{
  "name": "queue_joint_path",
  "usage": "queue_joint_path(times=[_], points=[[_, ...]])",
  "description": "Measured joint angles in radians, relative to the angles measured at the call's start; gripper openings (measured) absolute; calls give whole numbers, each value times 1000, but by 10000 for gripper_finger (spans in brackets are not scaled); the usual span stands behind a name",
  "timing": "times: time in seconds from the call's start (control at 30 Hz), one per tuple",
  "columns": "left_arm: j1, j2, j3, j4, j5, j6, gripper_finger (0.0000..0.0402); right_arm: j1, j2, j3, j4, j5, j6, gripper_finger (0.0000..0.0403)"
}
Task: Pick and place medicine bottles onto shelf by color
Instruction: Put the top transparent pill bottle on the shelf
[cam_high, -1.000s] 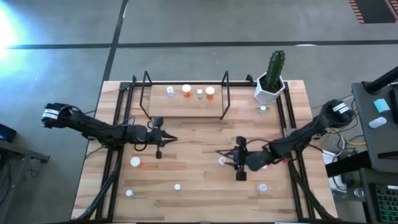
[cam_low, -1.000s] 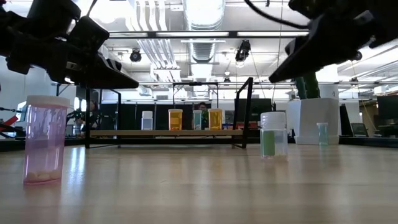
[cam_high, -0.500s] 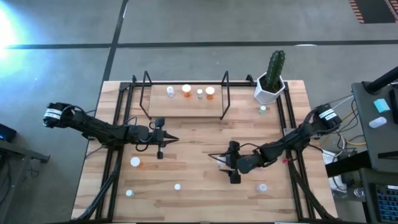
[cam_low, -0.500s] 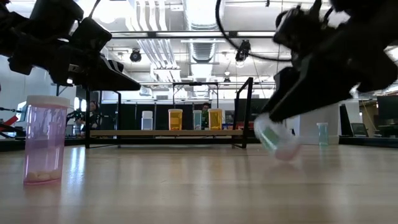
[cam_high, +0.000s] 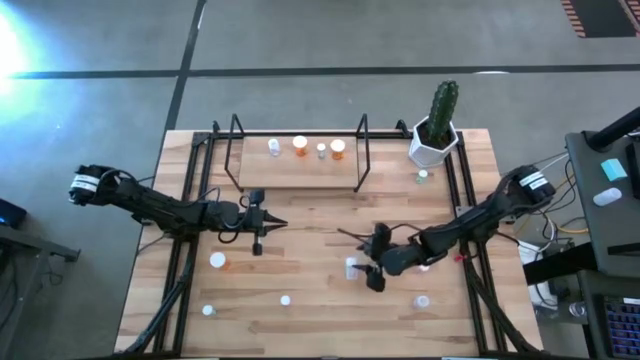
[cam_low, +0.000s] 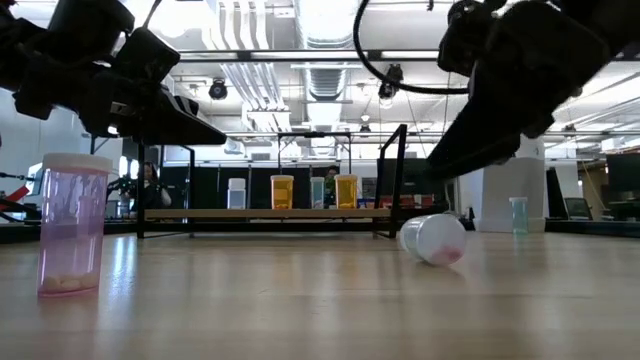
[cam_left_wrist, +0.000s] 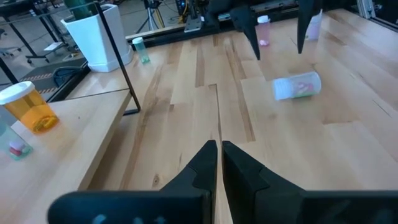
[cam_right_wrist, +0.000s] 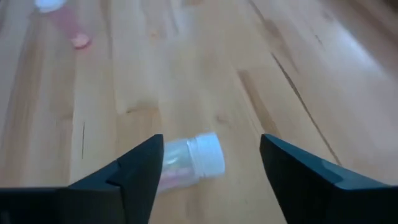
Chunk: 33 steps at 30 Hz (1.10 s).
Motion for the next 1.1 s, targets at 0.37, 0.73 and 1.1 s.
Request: queue_joint_path(times=[0.37, 0.73, 1.1], points=[[0, 0, 8, 2, -2, -6, 6, -60, 109, 433, -693, -83, 468, 325], [0, 0, 8, 1, -3, -8, 6, -158, 385, 684, -972, -356, 612, 324], [0, 0, 7, 0, -3, -2, 6, -156, 510, 742, -958, -474, 583, 300]])
